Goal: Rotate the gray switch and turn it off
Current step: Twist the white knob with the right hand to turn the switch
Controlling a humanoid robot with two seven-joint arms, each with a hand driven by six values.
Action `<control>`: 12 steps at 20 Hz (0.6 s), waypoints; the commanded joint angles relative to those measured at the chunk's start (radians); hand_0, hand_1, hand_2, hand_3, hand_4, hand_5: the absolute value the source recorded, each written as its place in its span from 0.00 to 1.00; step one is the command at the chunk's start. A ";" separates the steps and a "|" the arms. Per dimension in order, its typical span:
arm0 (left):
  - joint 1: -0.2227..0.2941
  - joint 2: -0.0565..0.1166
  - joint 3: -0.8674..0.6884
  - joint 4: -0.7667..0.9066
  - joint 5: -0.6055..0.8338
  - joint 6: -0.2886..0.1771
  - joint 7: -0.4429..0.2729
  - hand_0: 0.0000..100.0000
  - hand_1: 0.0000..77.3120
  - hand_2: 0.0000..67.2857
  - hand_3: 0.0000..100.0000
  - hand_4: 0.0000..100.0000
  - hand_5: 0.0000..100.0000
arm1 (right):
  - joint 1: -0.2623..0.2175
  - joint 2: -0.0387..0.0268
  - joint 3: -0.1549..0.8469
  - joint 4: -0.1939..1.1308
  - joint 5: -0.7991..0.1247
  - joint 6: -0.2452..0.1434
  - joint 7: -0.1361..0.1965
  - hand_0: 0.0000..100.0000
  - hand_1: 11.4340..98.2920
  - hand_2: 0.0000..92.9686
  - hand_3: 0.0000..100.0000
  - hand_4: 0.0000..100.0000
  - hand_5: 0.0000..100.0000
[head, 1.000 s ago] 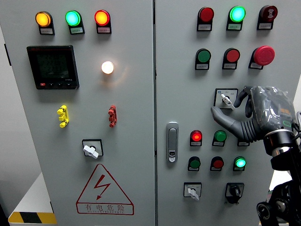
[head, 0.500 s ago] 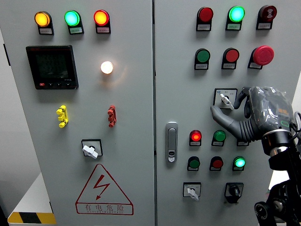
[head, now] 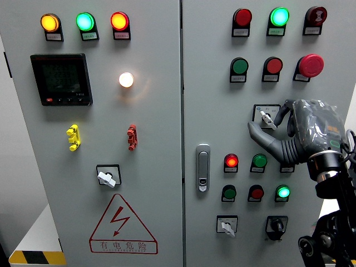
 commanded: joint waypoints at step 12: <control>0.000 0.000 0.000 0.000 0.000 0.000 0.000 0.00 0.00 0.20 0.18 0.10 0.12 | 0.002 0.0001 -0.001 -0.001 0.000 -0.001 -0.006 0.47 0.24 0.75 0.99 0.79 1.00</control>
